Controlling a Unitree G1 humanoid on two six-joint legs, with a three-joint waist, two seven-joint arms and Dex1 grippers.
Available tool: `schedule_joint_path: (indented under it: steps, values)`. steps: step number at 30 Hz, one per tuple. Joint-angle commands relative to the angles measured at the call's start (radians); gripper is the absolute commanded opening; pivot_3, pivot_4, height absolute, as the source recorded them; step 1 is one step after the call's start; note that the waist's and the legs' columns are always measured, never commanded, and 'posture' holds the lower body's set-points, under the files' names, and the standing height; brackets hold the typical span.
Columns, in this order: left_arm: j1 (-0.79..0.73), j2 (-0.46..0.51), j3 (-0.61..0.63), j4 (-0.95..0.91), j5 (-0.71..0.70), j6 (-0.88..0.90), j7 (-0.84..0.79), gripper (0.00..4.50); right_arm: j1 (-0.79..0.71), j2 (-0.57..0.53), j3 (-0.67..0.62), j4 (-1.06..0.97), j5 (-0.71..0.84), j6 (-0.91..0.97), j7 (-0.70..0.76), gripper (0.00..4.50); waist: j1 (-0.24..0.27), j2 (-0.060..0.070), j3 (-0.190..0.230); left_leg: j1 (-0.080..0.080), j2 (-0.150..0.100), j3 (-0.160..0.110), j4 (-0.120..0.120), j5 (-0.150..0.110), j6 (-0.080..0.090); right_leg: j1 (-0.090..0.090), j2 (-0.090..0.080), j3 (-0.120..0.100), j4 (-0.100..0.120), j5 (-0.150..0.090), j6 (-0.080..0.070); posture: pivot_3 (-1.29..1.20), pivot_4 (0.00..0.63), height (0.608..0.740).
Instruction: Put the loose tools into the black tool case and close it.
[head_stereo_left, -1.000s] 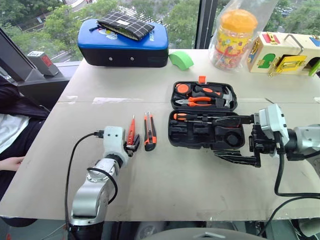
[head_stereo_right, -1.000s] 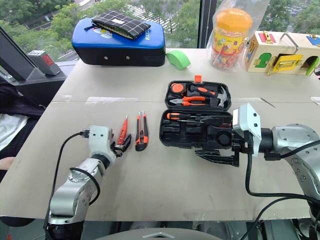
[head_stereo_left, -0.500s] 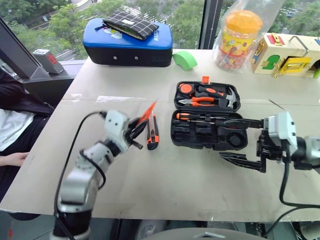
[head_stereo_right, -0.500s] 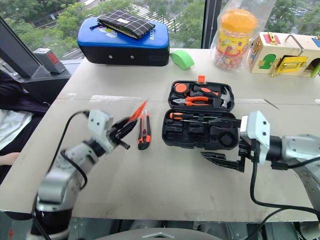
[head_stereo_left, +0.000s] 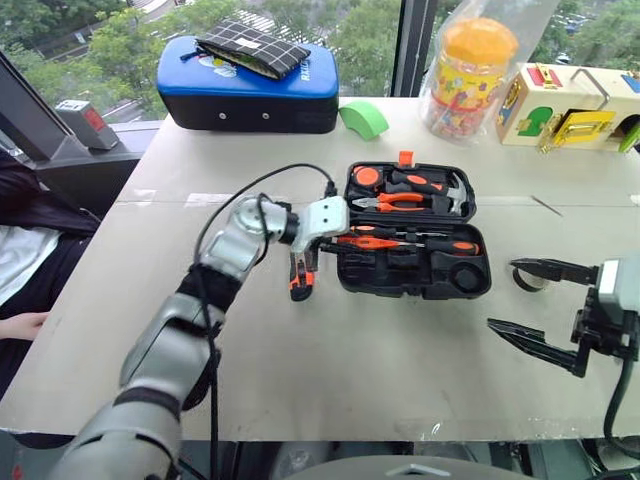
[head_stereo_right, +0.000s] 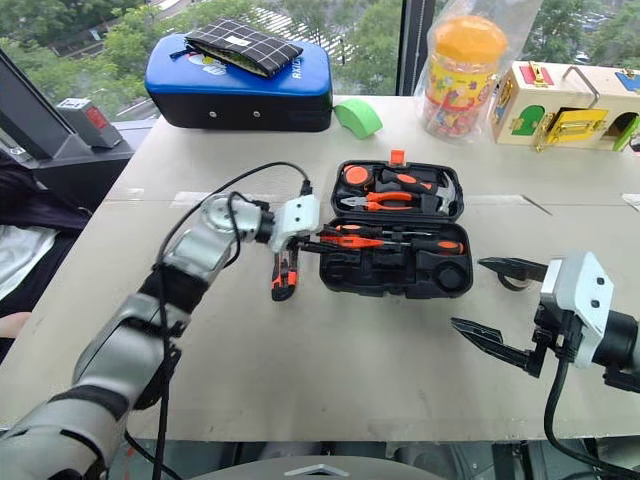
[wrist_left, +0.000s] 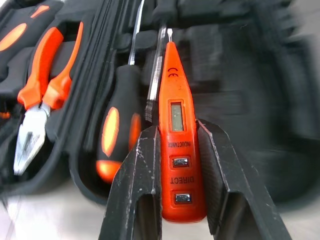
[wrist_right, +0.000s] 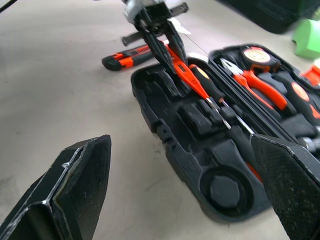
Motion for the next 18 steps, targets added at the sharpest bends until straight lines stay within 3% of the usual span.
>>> schedule_joint_path:
  steps: [1, 6, 18]
  values:
    - [-0.062, -0.027, -0.014, 0.12, 0.039, -0.106, -0.077, 0.44, 0.046, 0.021, -0.041, -0.053, 0.008, -0.017, -0.016, 4.5, 0.001, 0.0, 0.0, 0.0, 0.0, -0.001, 0.0, 0.0, 0.0, 0.0, 0.001, -0.001, 0.0, 0.0, 0.0, 0.0, 0.15, 0.74]
    - [-0.088, -0.063, 0.0, 0.187, 0.061, -0.136, -0.097, 0.44, 0.083, 0.039, -0.049, -0.067, -0.001, -0.028, -0.039, 4.5, 0.008, -0.001, 0.0, 0.0, 0.001, -0.002, 0.003, -0.001, 0.001, 0.0, 0.001, -0.001, 0.003, 0.0, 0.0, 0.0, 0.15, 0.74]
    - [-0.051, -0.066, -0.006, 0.142, 0.108, -0.111, -0.098, 0.44, 0.082, 0.036, -0.029, -0.068, -0.006, -0.037, -0.071, 4.5, 0.008, -0.001, 0.0, 0.001, 0.002, -0.004, 0.005, -0.001, 0.001, 0.0, 0.003, -0.001, 0.009, -0.001, 0.001, 0.0, 0.15, 0.74]
